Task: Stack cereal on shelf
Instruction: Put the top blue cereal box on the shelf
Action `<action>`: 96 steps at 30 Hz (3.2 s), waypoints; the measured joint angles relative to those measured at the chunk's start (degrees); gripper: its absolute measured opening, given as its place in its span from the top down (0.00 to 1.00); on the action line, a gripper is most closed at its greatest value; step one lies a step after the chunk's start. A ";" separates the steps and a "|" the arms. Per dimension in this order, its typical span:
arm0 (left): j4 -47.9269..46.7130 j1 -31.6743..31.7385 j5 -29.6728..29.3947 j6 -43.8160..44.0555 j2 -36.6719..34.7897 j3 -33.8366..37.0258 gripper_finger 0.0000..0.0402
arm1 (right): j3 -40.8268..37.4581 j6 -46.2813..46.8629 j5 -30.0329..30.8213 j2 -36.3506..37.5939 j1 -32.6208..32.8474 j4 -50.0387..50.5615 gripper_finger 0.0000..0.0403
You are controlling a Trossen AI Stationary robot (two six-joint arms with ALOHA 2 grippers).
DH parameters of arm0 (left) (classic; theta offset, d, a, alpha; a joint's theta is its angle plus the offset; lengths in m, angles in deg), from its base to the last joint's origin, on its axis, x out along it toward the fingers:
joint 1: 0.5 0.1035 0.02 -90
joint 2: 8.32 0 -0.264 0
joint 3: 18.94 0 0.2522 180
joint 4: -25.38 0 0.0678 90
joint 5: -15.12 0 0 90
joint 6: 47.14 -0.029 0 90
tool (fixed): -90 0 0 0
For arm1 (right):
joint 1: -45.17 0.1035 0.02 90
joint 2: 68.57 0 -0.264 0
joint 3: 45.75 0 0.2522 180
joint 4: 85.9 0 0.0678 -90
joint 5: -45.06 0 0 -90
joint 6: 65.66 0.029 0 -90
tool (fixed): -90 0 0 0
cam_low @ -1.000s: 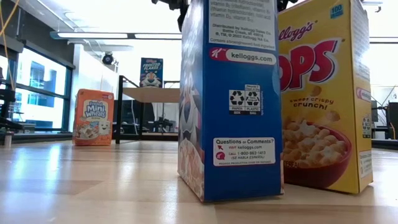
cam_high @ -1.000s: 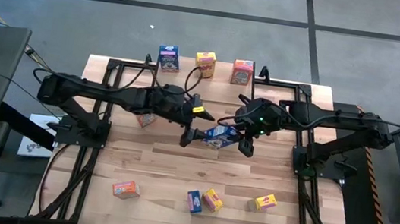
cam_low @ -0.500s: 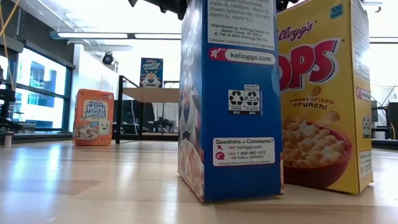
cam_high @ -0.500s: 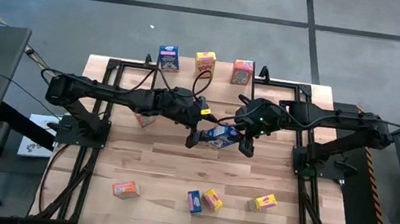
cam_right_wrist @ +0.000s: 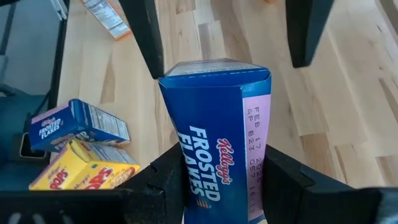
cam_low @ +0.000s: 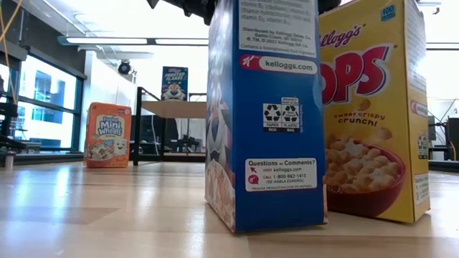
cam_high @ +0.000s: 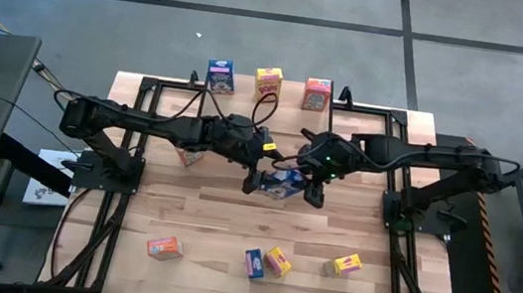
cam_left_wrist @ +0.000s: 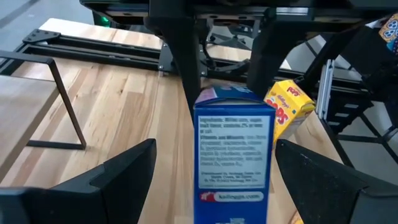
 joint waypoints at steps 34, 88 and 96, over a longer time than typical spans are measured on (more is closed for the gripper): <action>-1.06 0.00 3.61 -1.02 0.00 0.02 0.41 | 0.00 -1.06 -0.79 -0.05 -0.02 -4.40 0.62; -1.62 0.33 5.92 -0.61 -0.22 0.04 0.54 | -0.04 0.03 1.43 0.02 0.00 -4.26 0.34; -2.61 0.66 7.02 -1.99 -1.47 0.08 0.54 | -0.07 -0.42 1.36 1.28 0.02 -3.22 0.33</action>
